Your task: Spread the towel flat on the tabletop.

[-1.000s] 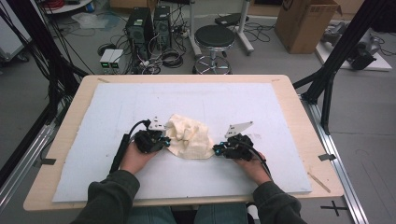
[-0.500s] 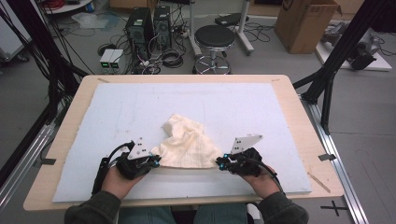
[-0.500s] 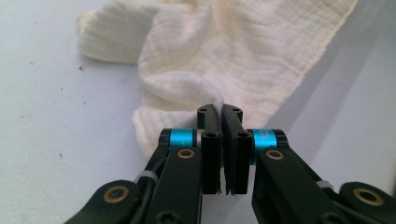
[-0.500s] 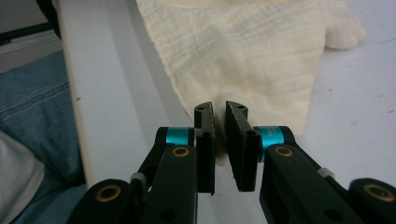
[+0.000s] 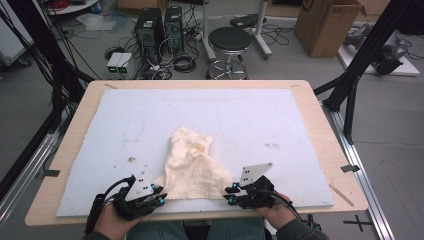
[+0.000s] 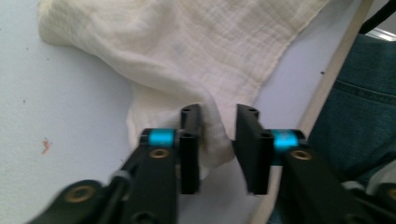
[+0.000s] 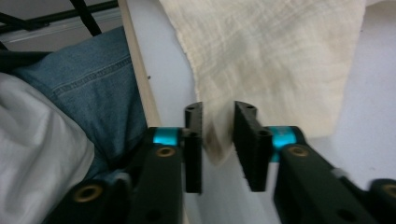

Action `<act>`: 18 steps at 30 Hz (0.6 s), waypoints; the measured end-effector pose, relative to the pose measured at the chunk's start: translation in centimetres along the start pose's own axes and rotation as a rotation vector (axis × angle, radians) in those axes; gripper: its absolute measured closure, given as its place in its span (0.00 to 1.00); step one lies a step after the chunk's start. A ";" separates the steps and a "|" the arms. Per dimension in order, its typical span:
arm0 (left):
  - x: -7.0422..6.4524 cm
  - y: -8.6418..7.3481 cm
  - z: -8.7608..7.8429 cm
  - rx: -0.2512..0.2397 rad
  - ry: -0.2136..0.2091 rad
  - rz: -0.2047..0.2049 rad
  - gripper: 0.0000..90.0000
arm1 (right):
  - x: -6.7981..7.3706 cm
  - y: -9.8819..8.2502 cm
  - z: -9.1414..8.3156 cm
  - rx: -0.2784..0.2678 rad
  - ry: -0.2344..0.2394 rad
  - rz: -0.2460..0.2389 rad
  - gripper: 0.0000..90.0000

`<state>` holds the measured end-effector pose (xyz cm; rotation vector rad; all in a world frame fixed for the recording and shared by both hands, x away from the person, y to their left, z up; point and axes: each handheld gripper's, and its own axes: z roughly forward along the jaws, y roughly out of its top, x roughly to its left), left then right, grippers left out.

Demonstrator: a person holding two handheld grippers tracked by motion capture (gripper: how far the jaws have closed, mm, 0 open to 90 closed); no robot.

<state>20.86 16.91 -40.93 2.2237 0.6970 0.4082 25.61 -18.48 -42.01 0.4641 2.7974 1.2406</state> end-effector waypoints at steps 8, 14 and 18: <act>1.6 0.8 -0.7 -0.061 0.021 -0.033 0.58 | -0.9 1.4 -1.3 -0.086 -0.015 0.012 0.65; 3.7 1.6 0.9 -0.053 0.007 -0.065 0.53 | -4.1 2.6 -1.1 -0.102 -0.072 0.058 0.61; 4.2 0.6 2.6 -0.016 -0.021 -0.073 0.65 | -5.4 1.9 1.1 -0.058 -0.037 0.092 0.60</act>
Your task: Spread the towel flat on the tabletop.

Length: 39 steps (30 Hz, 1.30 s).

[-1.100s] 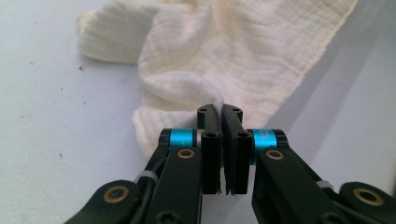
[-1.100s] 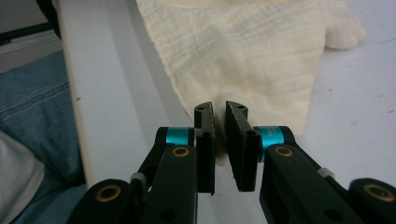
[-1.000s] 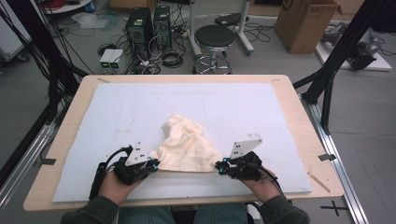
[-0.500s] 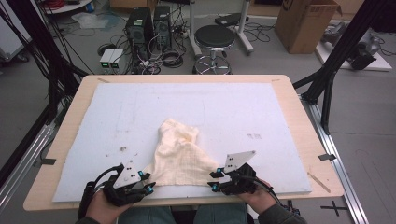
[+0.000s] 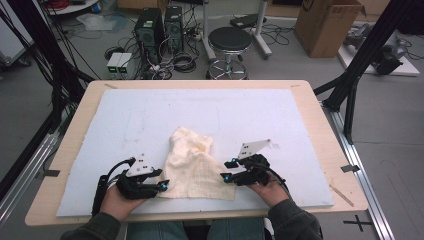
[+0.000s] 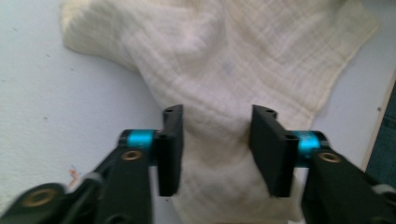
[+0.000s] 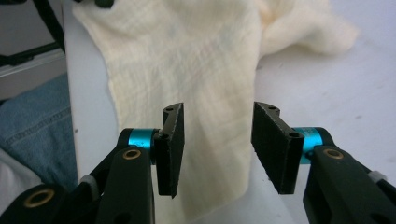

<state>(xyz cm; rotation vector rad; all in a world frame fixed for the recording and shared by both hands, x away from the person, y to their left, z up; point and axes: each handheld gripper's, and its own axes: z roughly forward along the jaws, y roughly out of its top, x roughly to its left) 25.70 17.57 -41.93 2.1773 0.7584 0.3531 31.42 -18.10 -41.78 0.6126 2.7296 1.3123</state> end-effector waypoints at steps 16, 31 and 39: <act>-2.4 0.4 0.7 -0.021 -0.063 0.057 0.95 | 0.3 -0.1 -3.6 0.077 -0.041 -0.067 0.95; -0.5 3.5 -0.4 -0.120 -0.037 0.014 0.66 | 0.2 -1.5 -5.7 -0.018 -0.008 -0.001 0.67; 4.3 7.6 3.4 -0.183 0.055 -0.072 0.67 | -3.7 0.4 -3.5 -0.106 -0.046 0.080 0.67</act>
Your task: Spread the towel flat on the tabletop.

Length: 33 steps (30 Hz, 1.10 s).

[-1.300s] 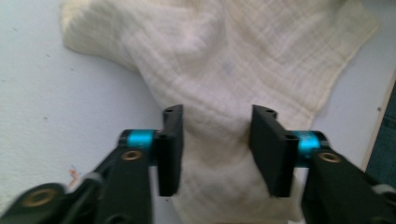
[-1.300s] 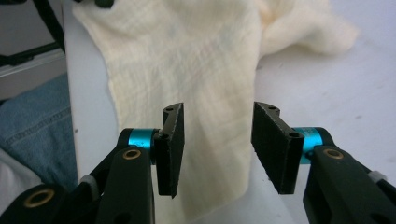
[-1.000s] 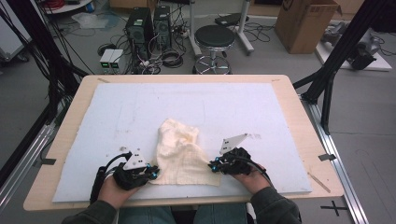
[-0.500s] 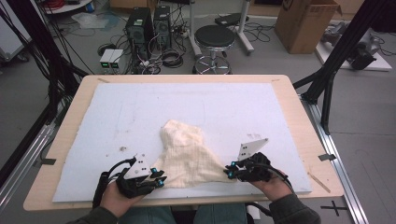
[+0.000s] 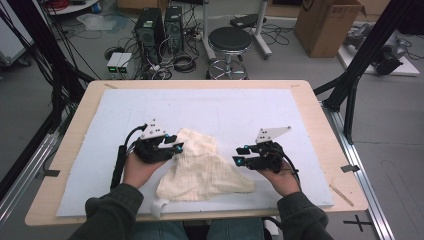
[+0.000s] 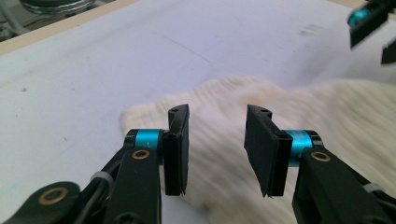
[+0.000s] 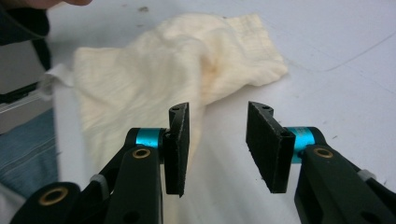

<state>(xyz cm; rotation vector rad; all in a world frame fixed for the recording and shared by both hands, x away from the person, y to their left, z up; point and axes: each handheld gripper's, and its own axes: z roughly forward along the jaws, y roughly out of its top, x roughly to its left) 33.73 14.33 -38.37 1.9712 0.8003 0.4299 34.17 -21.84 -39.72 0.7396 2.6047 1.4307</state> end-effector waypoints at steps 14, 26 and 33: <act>3.8 -1.4 7.8 0.238 0.082 -0.041 0.74 | 1.1 -0.3 5.5 0.099 0.100 -0.020 0.72; 2.2 -1.6 6.5 0.300 0.104 0.071 0.98 | 4.7 -0.3 7.9 0.198 0.126 -0.143 0.75; 2.7 -2.7 3.4 0.288 0.119 0.083 0.98 | 2.5 0.2 5.7 0.087 0.077 -0.036 0.74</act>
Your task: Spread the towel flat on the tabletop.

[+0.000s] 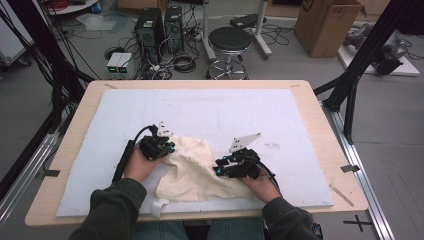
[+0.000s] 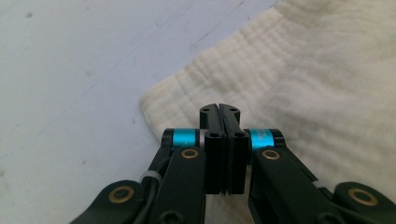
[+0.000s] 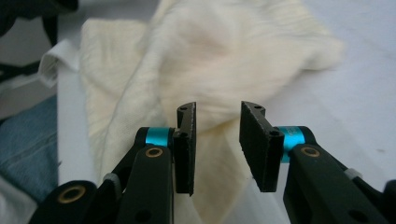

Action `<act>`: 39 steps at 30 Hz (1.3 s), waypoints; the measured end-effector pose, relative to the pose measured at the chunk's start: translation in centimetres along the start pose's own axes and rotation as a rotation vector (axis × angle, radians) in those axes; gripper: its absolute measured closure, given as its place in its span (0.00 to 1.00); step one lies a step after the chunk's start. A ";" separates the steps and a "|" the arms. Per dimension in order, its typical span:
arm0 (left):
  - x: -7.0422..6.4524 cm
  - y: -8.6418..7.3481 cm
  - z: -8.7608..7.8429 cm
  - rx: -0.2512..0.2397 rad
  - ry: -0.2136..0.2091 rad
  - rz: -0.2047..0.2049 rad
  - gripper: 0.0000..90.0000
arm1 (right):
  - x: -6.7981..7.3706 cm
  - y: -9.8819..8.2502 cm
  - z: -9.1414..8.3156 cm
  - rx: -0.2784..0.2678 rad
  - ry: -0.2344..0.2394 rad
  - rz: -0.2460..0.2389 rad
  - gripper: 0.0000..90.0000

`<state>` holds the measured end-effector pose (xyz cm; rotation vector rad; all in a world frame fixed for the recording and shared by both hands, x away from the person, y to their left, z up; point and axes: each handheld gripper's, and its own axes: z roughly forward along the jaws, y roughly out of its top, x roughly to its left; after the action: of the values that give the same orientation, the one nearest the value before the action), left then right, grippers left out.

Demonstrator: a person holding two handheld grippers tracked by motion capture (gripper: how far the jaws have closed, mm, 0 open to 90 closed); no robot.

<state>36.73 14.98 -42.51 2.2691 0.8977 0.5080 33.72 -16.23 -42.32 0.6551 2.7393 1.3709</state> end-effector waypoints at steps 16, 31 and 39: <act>0.3 -1.8 -1.3 -0.023 0.014 -0.017 0.98 | -1.2 0.1 2.2 0.125 -0.013 0.076 0.96; -0.2 -0.7 -1.5 -0.052 -0.007 -0.026 0.98 | -0.7 2.2 -2.9 0.086 -0.181 -0.005 0.95; -0.2 -1.5 -1.3 -0.017 -0.017 -0.021 0.98 | 0.3 -0.6 -0.2 0.147 -0.084 0.019 0.78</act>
<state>35.19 16.27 -42.62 2.2436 0.9044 0.4847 33.20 -16.62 -42.60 0.7294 2.7930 1.1246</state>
